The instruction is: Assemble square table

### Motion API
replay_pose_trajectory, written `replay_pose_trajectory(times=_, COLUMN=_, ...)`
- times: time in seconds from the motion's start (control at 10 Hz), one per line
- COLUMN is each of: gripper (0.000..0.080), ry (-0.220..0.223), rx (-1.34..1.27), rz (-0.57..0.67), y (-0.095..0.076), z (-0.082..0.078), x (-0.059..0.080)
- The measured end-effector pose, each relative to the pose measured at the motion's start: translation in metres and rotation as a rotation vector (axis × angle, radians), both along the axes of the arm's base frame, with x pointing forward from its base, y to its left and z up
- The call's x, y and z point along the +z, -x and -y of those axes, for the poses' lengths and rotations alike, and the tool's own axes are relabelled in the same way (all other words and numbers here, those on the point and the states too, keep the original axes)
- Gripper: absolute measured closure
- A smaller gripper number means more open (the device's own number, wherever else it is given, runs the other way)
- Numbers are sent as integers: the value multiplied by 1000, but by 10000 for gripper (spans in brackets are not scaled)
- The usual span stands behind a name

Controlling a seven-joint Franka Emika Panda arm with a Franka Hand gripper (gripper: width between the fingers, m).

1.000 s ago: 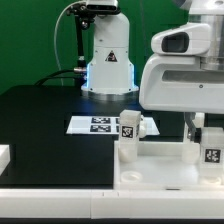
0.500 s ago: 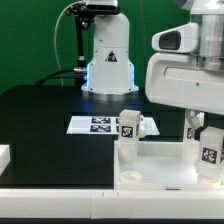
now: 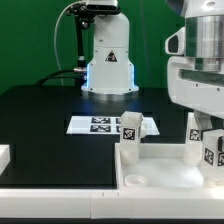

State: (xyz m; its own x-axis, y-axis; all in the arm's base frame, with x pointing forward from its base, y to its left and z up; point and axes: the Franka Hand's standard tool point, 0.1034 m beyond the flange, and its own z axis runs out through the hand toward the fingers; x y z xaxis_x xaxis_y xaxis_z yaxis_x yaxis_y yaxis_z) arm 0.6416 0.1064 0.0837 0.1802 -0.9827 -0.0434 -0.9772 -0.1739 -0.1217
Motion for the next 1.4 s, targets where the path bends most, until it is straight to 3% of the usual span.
replay_pose_trajectory(times=0.3, gripper=509, ry=0, rx=0, rz=0, y=0, z=0, x=0)
replay_pose_trajectory(times=0.4, gripper=330, ry=0, rx=0, rz=0, y=0, z=0, x=0)
replay_pose_trajectory(times=0.5, gripper=330, ry=0, rx=0, rz=0, y=0, z=0, x=0)
replay_pose_trajectory(times=0.6, gripper=213, ry=0, rx=0, rz=0, y=0, z=0, x=0)
replay_pose_trajectory(times=0.7, gripper=163, ry=0, rx=0, rz=0, y=0, z=0, x=0)
replay_pose_trajectory(times=1.2, gripper=151, ry=-2, rx=-19, rz=-1, y=1, z=0, x=-2)
replay_pose_trajectory(times=1.4, gripper=151, ry=31, rx=192, rz=7, y=2, z=-7, x=-2)
